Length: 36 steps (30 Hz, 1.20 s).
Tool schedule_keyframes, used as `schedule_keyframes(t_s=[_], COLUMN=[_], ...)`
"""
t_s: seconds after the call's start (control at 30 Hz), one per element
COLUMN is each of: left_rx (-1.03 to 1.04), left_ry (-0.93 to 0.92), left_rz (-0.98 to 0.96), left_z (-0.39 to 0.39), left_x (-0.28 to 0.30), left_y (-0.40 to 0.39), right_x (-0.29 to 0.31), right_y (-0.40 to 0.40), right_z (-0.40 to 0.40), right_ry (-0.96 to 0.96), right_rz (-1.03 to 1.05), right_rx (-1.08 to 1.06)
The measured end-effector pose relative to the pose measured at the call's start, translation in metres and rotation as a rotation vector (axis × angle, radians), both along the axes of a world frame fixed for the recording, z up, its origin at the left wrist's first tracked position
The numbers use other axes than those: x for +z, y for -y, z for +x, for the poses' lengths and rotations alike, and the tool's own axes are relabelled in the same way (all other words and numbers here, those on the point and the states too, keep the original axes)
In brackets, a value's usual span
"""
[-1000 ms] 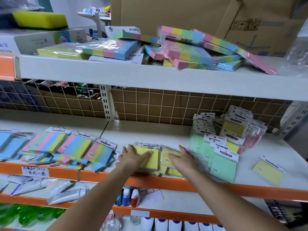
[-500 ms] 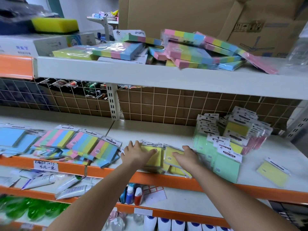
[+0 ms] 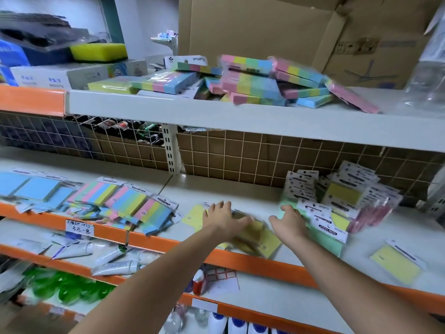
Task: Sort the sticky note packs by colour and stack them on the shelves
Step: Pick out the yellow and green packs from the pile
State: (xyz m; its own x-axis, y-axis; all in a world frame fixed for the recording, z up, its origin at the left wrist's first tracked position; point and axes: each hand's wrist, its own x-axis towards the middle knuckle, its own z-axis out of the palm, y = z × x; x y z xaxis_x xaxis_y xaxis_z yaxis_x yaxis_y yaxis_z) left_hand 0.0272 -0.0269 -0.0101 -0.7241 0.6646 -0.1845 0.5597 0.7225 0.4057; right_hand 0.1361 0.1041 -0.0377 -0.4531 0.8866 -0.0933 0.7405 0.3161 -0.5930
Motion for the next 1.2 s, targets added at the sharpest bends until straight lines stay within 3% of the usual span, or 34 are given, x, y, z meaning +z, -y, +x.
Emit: schedule_keyframes(t_s=[0.17, 0.4, 0.6, 0.9, 1.07, 1.2], left_rx=[-0.03, -0.019, -0.084, -0.093, -0.203, -0.236], left_ry=[0.037, 0.179, 0.214, 0.334, 0.143, 0.128], left_rz=[0.04, 0.138, 0.223, 0.302, 0.186, 0.192], left_z=[0.025, 0.061, 0.091, 0.12, 0.124, 0.128], left_x=[0.006, 0.001, -0.006, -0.019, -0.03, -0.033], left_y=[-0.026, -0.068, -0.116, -0.17, -0.184, -0.19], right_x=[0.016, 0.015, 0.016, 0.018, 0.02, 0.023], right_y=[-0.025, -0.073, -0.119, -0.182, -0.199, -0.205], right_z=[0.027, 0.085, 0.134, 0.131, 0.117, 0.115], right_ry=[-0.078, -0.084, -0.133, -0.236, -0.304, -0.29], right_rz=[0.232, 0.234, 0.092, -0.036, -0.145, -0.29], right_rx=[-0.027, -0.048, -0.256, -0.167, -0.124, -0.119])
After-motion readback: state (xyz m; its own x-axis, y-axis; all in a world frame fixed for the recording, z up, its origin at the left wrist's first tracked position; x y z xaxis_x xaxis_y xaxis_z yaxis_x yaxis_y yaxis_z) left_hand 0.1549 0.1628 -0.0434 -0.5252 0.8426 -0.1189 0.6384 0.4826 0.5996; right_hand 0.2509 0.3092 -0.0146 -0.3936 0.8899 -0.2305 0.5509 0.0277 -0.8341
